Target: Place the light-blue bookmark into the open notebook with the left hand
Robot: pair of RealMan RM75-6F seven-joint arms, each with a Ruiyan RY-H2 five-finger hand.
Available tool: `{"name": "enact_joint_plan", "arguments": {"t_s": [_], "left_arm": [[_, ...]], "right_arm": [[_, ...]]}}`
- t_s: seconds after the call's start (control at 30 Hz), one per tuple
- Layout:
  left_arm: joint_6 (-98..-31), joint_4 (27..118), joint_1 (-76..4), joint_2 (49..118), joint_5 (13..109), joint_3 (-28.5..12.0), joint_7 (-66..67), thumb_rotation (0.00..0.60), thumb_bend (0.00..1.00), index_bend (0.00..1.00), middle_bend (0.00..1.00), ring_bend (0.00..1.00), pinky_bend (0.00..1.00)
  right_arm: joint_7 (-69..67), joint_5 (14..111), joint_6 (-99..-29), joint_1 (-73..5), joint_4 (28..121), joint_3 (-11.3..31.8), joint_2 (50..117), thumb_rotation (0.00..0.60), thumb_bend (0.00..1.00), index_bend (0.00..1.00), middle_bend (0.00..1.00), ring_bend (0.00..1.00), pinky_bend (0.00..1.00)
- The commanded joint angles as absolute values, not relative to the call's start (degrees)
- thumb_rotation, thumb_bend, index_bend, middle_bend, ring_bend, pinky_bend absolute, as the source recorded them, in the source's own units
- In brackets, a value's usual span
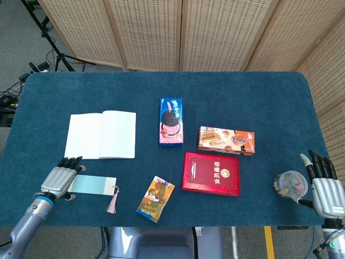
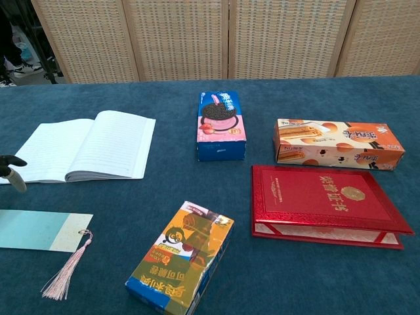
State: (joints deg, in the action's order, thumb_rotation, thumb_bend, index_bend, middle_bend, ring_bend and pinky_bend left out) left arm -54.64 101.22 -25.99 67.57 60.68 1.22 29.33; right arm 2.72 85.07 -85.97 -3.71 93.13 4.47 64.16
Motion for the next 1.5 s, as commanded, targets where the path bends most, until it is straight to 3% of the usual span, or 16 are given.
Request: {"name": "enact_joint_plan", "arguments": {"t_s": [0.03, 0.53, 1.5], "left_arm": [[-55.0, 100.9, -26.6, 68.6, 59.8, 1.7, 31.0, 0.6, 0.09, 0.26, 0.0, 0.0, 0.0], [-58.0, 98.8, -27.9, 73.7, 57.6, 2.9, 36.4, 0.6, 0.12, 0.27, 0.0, 0.0, 0.0], [-60.9, 97.3, -28.1, 77.1, 56.9, 3.7, 39.0, 0.6, 0.15, 0.28, 0.0, 0.0, 0.0]], "right_arm": [[2.6, 85.2, -86.0, -3.7, 93.2, 4.5, 64.1, 0.6, 0.0, 0.0, 0.0, 0.0, 0.0], [1.5, 85.0, -86.1, -3.7, 93.2, 4.7, 63.8, 0.6, 0.0, 0.0, 0.0, 0.0, 0.0], [0.4, 85.0, -86.3, -3.7, 93.3, 5.0, 63.5, 0.6, 0.0, 0.0, 0.0, 0.0, 0.0]]}}
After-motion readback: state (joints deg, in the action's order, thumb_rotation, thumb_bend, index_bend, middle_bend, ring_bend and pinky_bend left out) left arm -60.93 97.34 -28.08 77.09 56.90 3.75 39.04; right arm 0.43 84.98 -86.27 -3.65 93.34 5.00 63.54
